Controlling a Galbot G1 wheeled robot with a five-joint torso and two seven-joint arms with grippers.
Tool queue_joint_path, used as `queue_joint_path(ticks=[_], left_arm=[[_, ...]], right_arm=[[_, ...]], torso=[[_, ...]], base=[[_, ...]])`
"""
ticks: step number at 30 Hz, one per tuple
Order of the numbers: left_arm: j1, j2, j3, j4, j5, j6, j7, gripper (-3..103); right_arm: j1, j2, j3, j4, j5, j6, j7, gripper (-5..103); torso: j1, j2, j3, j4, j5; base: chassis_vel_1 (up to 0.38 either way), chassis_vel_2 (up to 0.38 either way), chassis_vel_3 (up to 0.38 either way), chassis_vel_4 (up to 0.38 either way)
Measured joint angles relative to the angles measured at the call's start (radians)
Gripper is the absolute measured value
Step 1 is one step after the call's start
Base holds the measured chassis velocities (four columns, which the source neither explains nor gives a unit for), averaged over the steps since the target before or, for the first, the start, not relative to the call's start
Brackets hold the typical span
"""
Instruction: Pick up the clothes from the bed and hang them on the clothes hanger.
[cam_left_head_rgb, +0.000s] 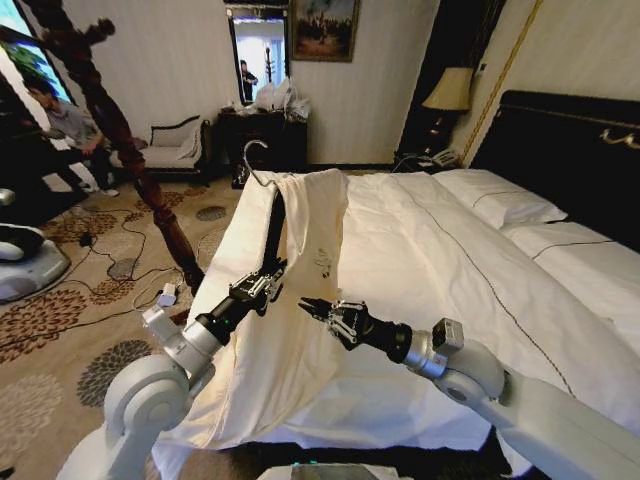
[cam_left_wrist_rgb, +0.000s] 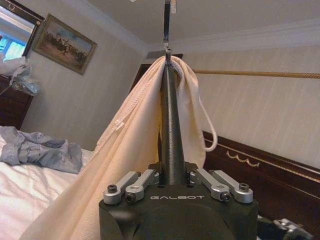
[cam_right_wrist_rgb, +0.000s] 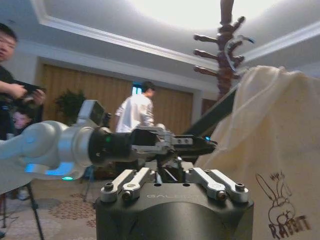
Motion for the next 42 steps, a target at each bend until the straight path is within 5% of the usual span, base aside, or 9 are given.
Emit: queue_joint_path(ticks=[7,11,18,21,24,25,28,31,42], left_arm=[[0.017,0.018,-0.035,-0.001,0.003,-0.003,0.004,20],[0.066,0.062,-0.068,-0.018,0.006,-0.007,0.014,20],[0.064,0.185,0.009,-0.020,0.013,-0.003,0.037,20],[0.065,0.226,0.039,-0.020,0.023,0.005,0.045,20],[0.065,0.263,0.058,-0.020,0.023,0.018,0.056,20],[0.065,0.263,0.058,-0.020,0.023,0.018,0.056,20],[0.070,0.293,0.063,-0.020,0.011,0.029,0.064,20],[0.076,0.315,0.066,-0.020,0.005,0.036,0.073,20],[0.080,0.364,0.074,-0.020,-0.035,0.065,0.094,20]], right_arm=[[-0.021,0.005,0.069,-0.005,0.099,0.032,-0.066,48],[0.038,0.021,0.196,-0.037,0.215,-0.010,0.143,65],[0.111,-0.051,0.328,-0.269,0.324,-0.041,0.148,86],[0.148,-0.092,0.334,-0.400,0.338,-0.042,0.008,96],[0.226,-0.156,0.298,-0.587,0.328,-0.051,-0.314,100],[0.226,-0.156,0.298,-0.587,0.328,-0.051,-0.314,100],[0.296,-0.183,0.258,-0.706,0.265,-0.074,-0.574,100],[0.344,-0.183,0.228,-0.757,0.199,-0.103,-0.693,100],[0.541,-0.101,0.034,-0.840,0.081,-0.112,-0.800,100]], torso=[[0.000,0.000,0.000,-0.0007,-0.0001],[0.000,0.000,0.000,0.0006,0.0001],[0.000,0.000,0.000,-0.0006,0.0002],[0.000,0.000,0.000,-0.0005,0.0007],[0.000,0.000,0.000,-0.0001,0.0003],[0.000,0.000,0.000,-0.0001,0.0003],[0.000,0.000,0.000,-0.0002,0.0001],[0.000,0.000,0.000,-0.0003,0.0003],[0.000,0.000,0.000,0.0000,0.0001]], base=[[0.000,0.000,0.000,0.000],[0.000,0.000,0.000,0.000],[0.000,0.000,0.000,0.000],[0.000,0.000,0.000,0.000],[0.000,0.000,0.000,0.000],[0.000,0.000,0.000,0.000],[0.000,0.000,0.000,0.000],[0.000,0.000,0.000,0.000],[0.000,0.000,0.000,0.000]])
